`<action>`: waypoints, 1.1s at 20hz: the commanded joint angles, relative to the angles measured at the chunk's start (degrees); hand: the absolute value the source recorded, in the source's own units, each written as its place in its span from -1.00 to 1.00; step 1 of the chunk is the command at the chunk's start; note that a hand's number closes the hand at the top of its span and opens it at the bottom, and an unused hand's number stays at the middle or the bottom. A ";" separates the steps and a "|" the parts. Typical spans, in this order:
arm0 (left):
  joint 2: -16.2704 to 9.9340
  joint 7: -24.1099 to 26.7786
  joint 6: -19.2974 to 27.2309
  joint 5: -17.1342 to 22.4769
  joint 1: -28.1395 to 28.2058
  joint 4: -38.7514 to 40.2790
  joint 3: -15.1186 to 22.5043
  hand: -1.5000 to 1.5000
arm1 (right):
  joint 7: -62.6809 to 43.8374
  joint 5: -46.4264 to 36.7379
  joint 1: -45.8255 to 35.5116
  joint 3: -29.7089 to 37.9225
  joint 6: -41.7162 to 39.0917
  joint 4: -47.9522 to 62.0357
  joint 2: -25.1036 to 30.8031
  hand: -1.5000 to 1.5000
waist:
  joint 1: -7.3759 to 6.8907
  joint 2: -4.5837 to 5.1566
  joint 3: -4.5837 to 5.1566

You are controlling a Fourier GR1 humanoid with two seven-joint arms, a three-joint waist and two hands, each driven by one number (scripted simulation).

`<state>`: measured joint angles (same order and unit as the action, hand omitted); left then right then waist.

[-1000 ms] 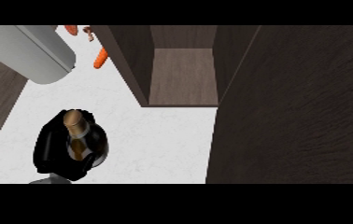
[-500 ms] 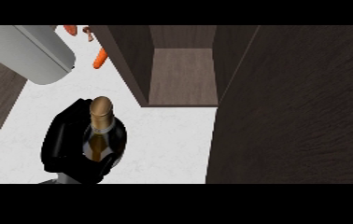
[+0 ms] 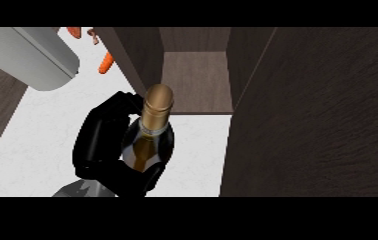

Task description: Pick up the wine, place it into the cabinet and close the cabinet

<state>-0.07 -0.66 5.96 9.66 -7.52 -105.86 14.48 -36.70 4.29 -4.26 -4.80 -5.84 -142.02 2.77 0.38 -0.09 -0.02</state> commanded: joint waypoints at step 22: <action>0.07 -1.93 25.16 -2.34 -21.56 15.88 9.77 1.00 | -2.81 6.71 1.47 3.73 -1.35 -5.35 1.16 -1.00 | 0.01 0.06 0.01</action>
<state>-0.01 -4.19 32.16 7.66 -30.12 -91.99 25.49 -37.60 5.03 -3.99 -3.45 -6.79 -142.58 3.21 0.66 -0.02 -0.01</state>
